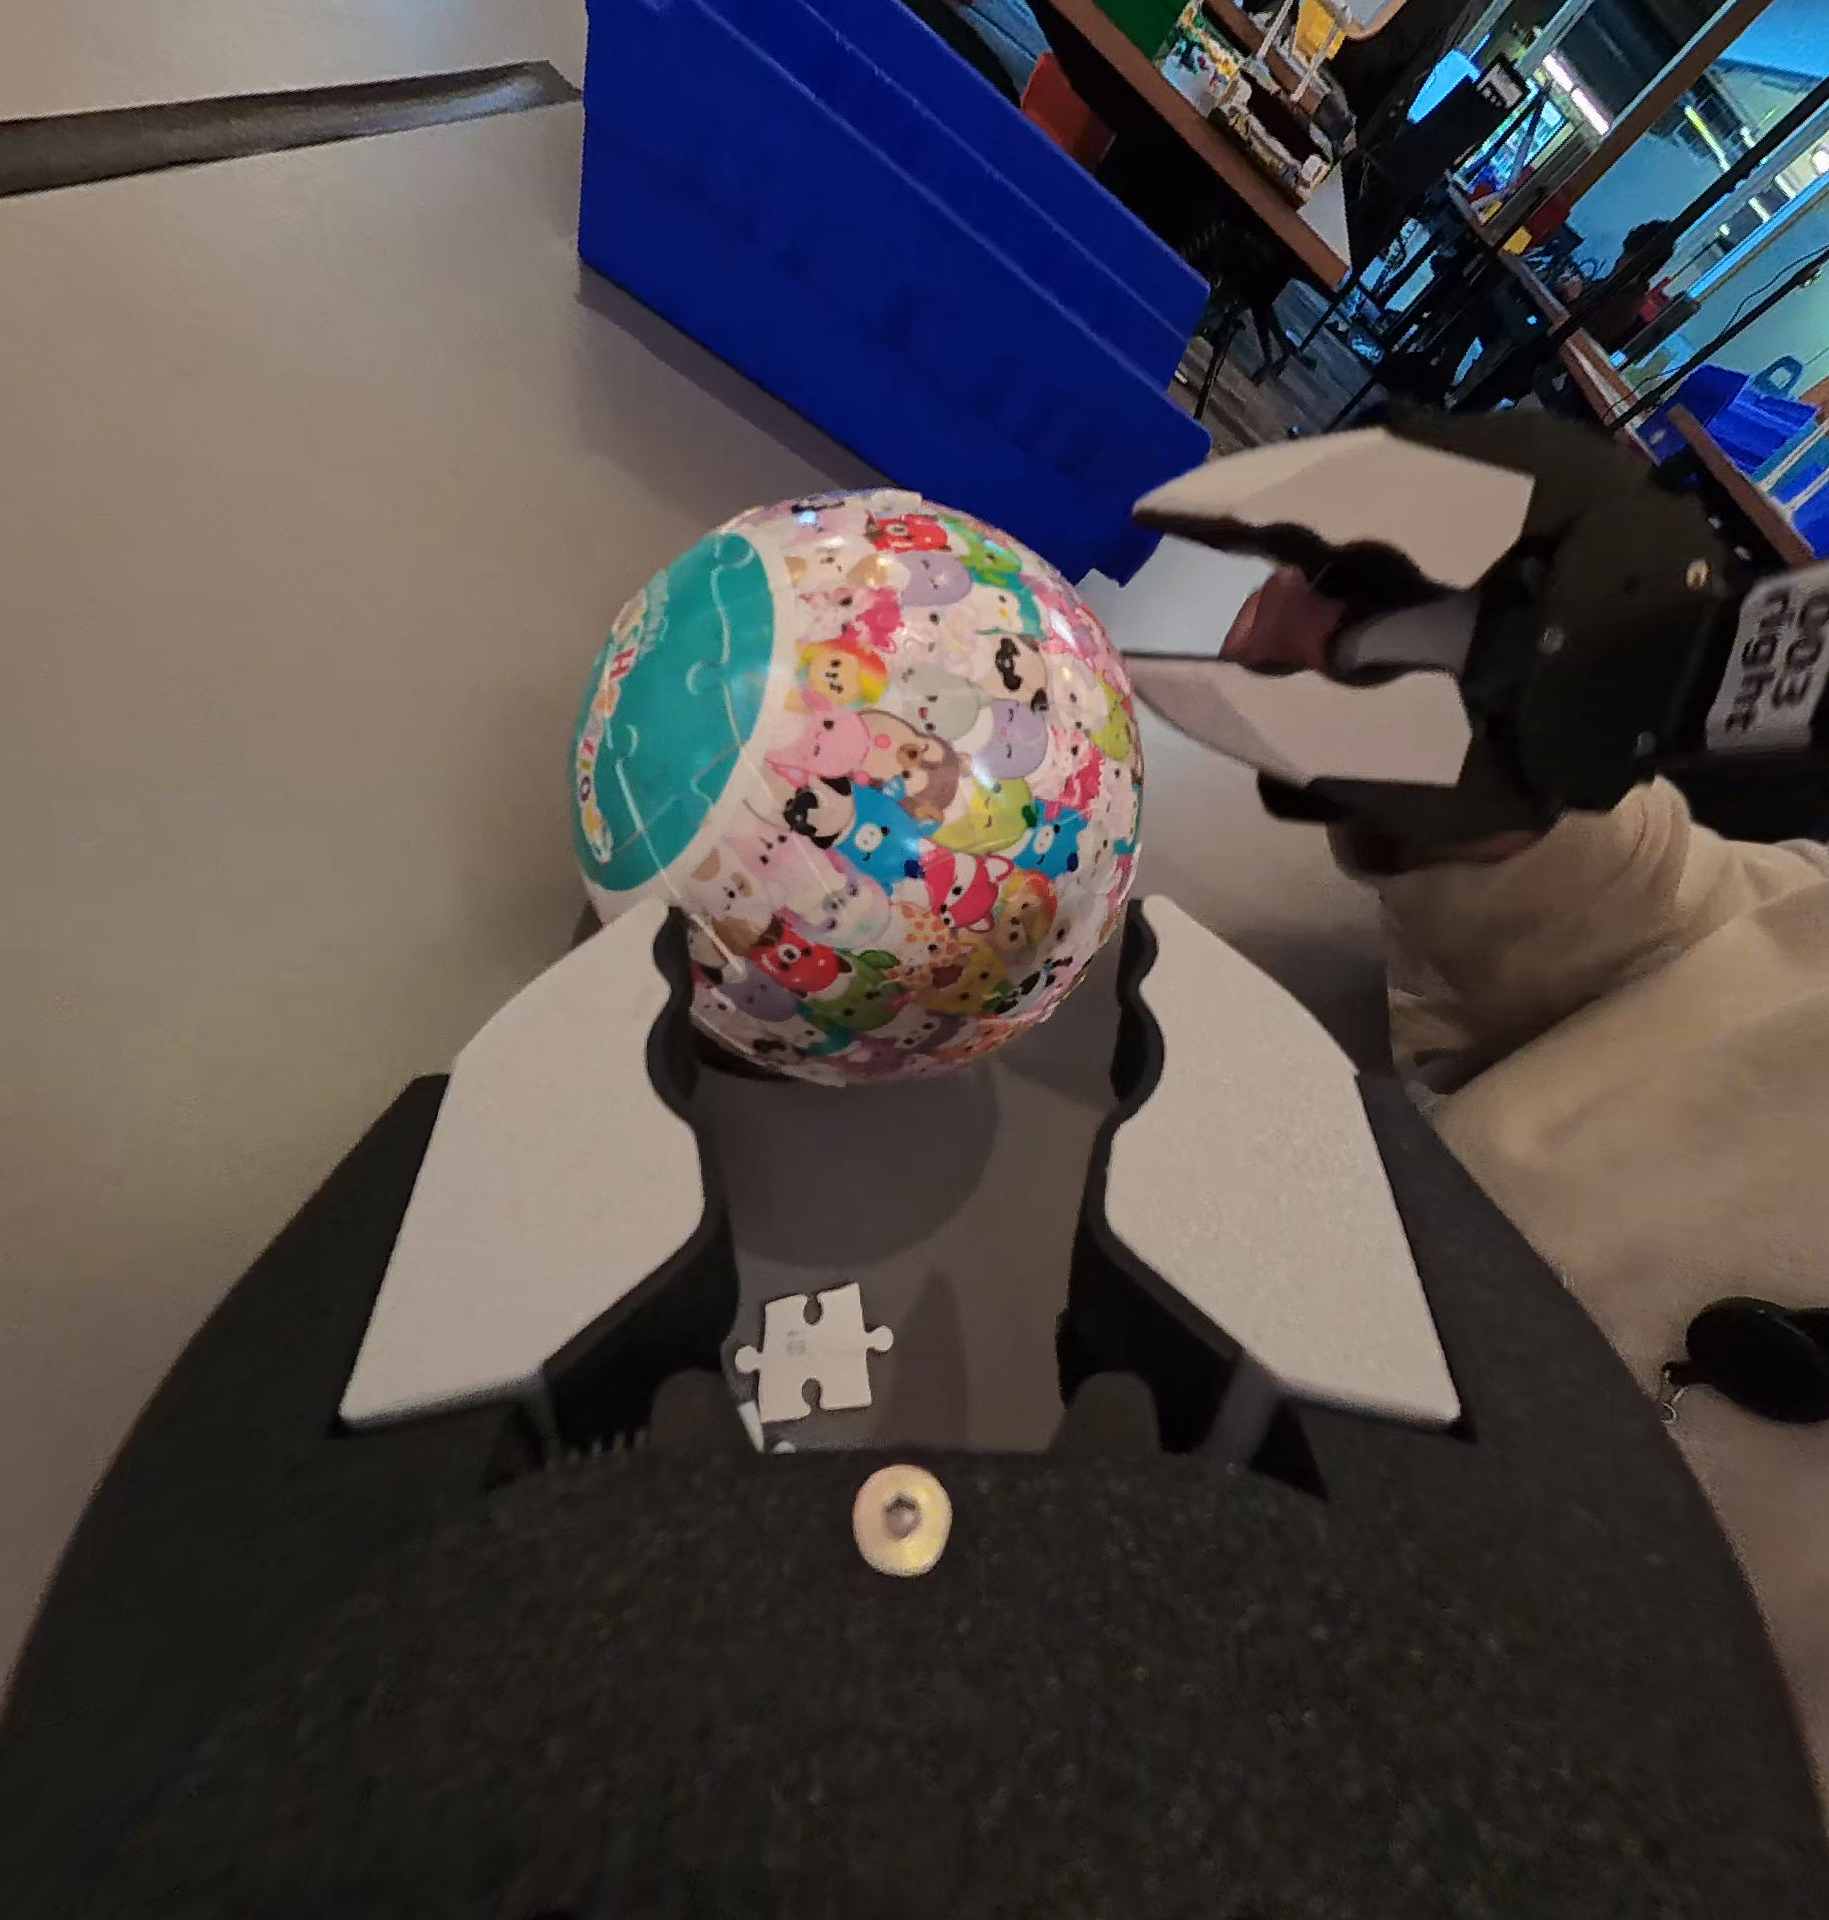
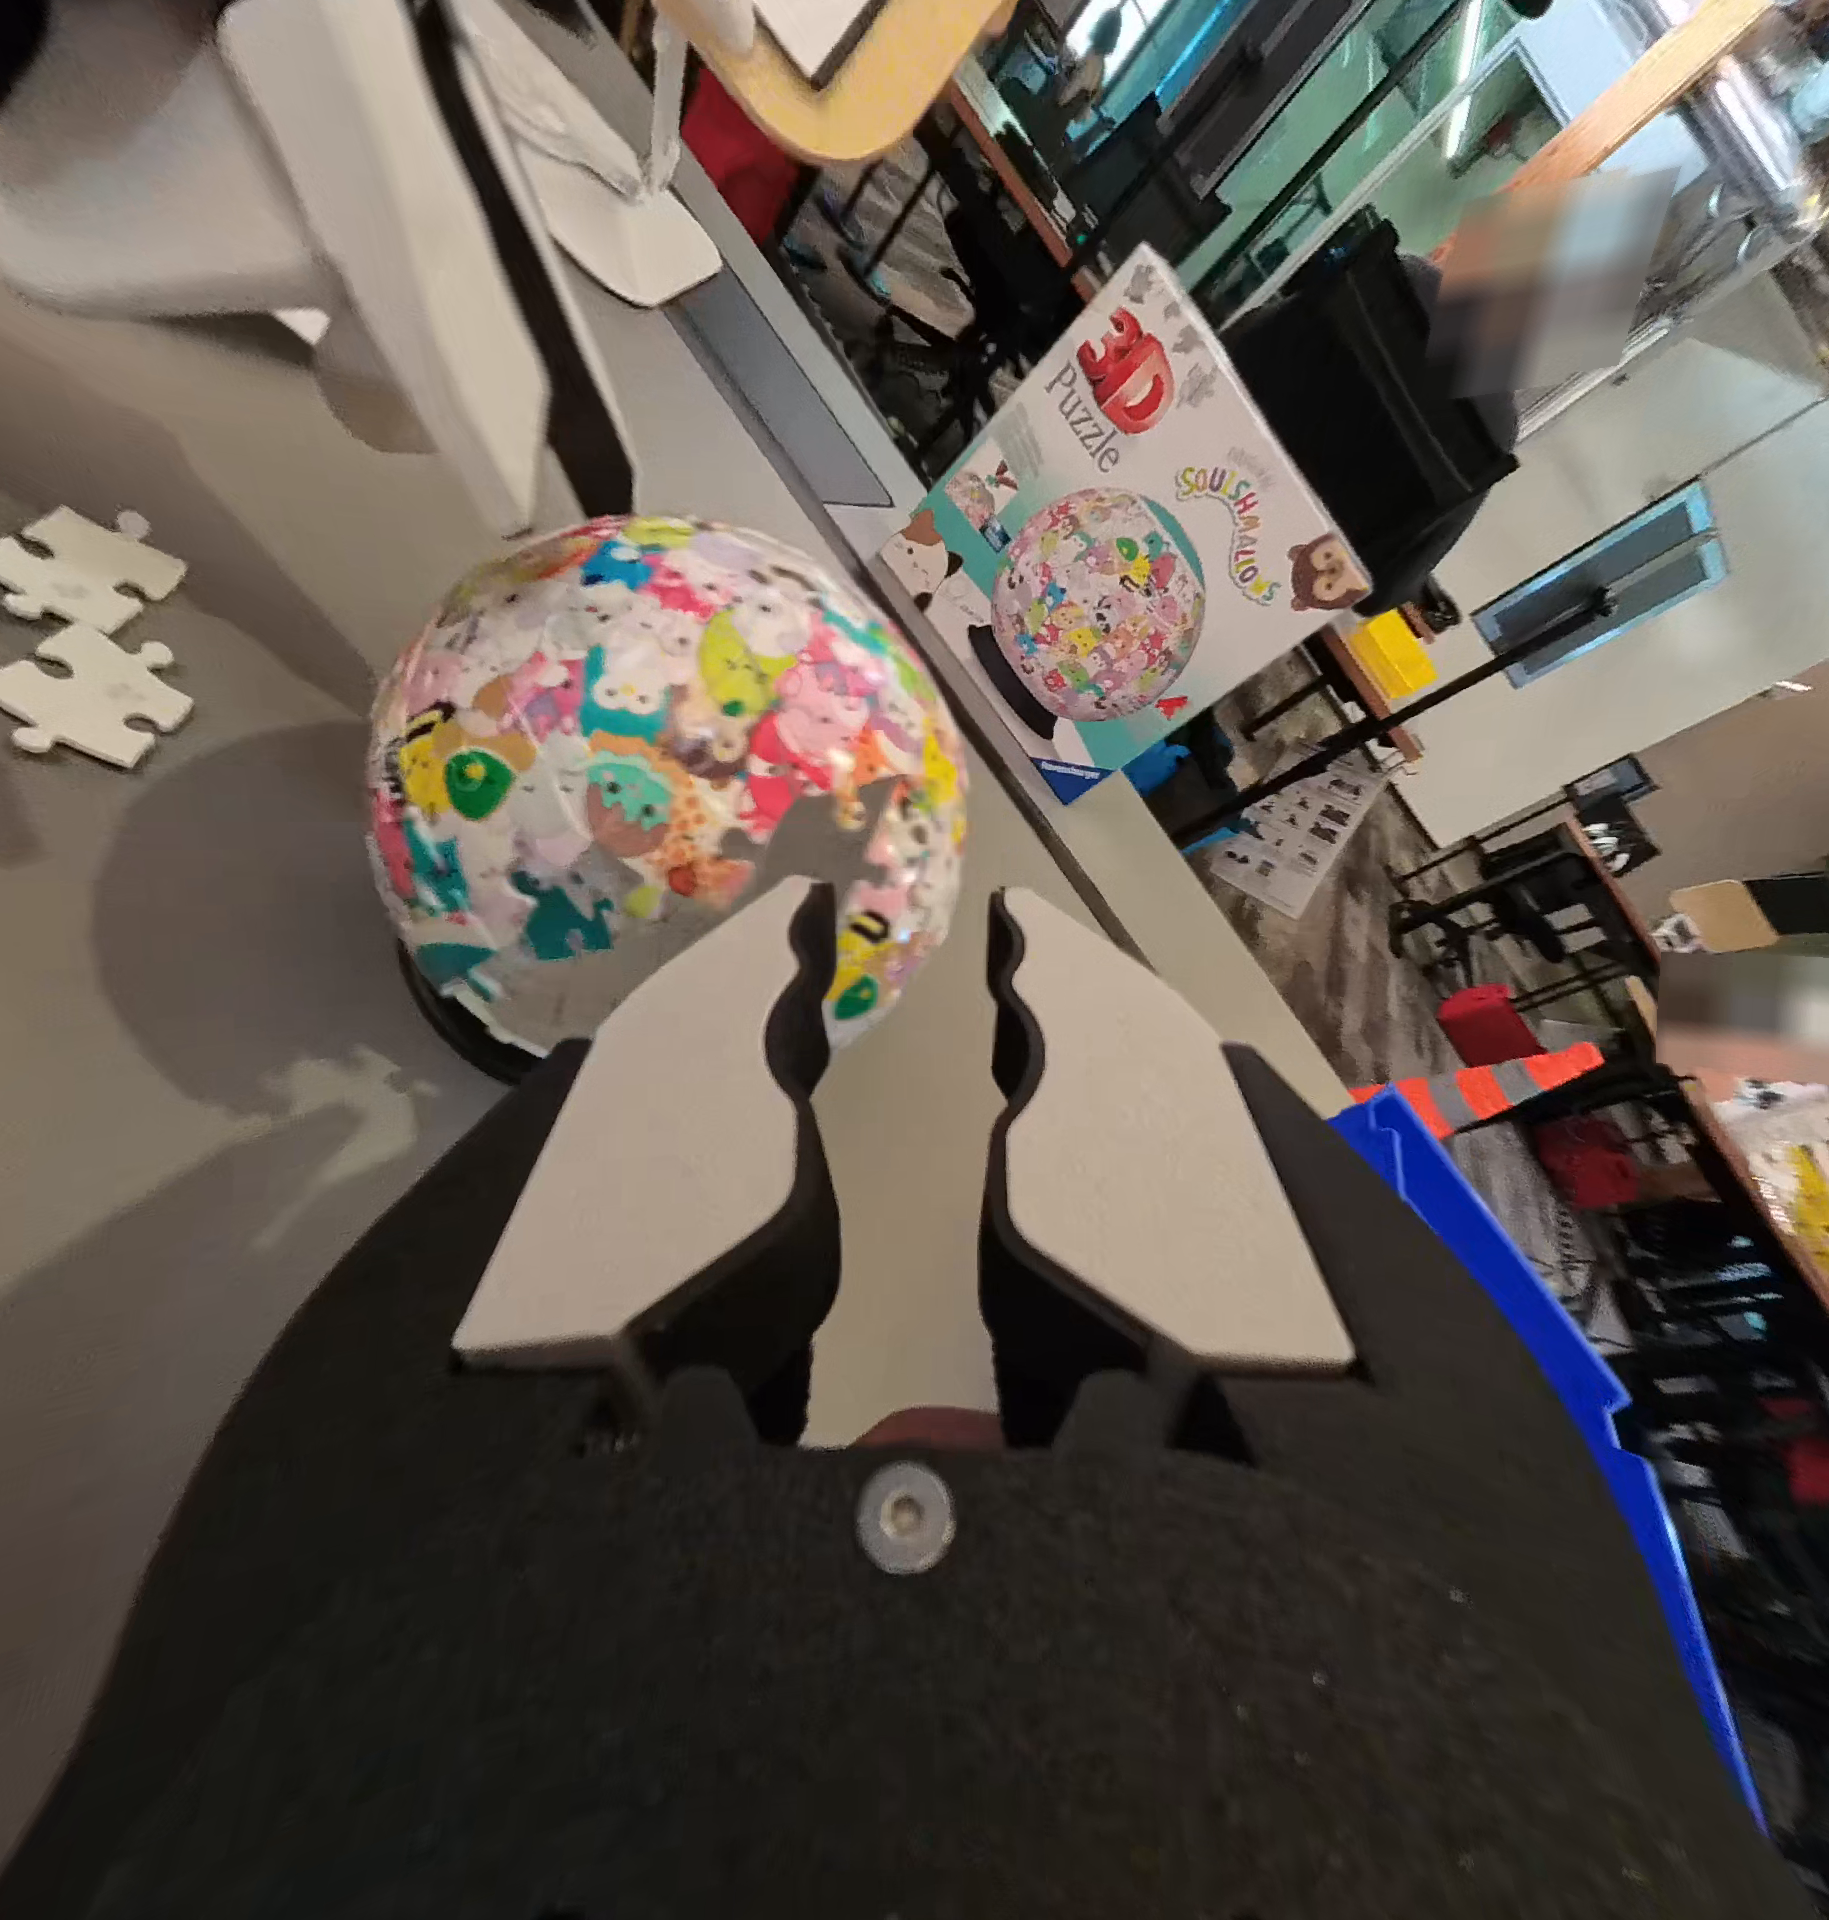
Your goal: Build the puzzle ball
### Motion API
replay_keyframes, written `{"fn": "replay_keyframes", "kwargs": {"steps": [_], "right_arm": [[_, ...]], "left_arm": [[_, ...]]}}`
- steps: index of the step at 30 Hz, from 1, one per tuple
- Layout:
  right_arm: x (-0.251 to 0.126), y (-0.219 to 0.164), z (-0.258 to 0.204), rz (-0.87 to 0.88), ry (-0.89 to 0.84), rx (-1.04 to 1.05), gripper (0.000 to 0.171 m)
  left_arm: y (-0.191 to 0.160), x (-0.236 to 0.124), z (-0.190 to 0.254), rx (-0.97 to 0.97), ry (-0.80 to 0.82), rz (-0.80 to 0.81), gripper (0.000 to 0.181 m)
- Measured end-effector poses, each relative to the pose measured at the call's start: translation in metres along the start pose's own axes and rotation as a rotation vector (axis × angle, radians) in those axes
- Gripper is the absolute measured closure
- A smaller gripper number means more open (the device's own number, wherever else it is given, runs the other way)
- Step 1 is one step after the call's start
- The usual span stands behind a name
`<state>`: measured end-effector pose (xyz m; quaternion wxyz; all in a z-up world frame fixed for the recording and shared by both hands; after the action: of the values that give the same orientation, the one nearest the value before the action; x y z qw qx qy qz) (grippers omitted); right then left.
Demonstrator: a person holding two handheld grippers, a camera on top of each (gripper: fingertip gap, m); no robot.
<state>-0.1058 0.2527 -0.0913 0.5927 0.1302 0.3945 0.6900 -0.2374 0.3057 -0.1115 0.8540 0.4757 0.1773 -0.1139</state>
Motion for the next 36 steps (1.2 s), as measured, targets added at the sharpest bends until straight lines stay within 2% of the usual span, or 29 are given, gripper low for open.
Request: {"fn": "replay_keyframes", "kwargs": {"steps": [3, 5, 9, 14, 18, 25, 33, 36], "right_arm": [[-0.004, -0.003, 0.016, 0.05, 0.13, 0.114, 0.139], [-0.005, -0.007, 0.02, 0.048, 0.238, 0.201, 0.122], [-0.003, -0.014, 0.022, 0.024, 0.168, 0.212, 0.12], [0.002, -0.011, 0.004, -0.005, 0.064, 0.171, 0.128], [0.004, -0.006, -0.003, 0.016, 0.059, 0.19, 0.133], [0.005, -0.004, -0.002, 0.021, 0.036, 0.134, 0.156], [0.006, -0.008, -0.009, 0.0, 0.034, 0.061, 0.157], [0.008, -0.008, -0.011, 0.002, 0.03, 0.062, 0.162]], "left_arm": [[0.0, -0.001, 0.001, 0.005, 0.008, -0.001, 0.103], [0.002, -0.001, 0.001, 0.013, 0.02, 0.001, 0.103], [0.008, -0.002, 0.001, 0.021, 0.04, 0.007, 0.103], [0.014, 0.0, -0.002, 0.015, 0.052, 0.02, 0.103], [0.014, 0.002, -0.003, 0.009, 0.049, 0.013, 0.104], [0.014, 0.003, -0.003, 0.002, 0.046, 0.013, 0.106], [0.013, 0.005, -0.003, 0.0, 0.042, 0.009, 0.107], [0.013, 0.005, -0.003, 0.001, 0.043, 0.005, 0.107]]}}
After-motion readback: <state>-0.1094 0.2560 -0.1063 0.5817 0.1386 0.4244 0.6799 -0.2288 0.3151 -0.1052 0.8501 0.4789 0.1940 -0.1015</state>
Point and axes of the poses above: each gripper's, where its closed fingertips meet, x out along the fingers, y out of its top, z = x × y across the jaws, the point moved 4 cm from there along -x, back along the fingers, and after that the axes turned 1 degree about -z, right-handed, at the moved point
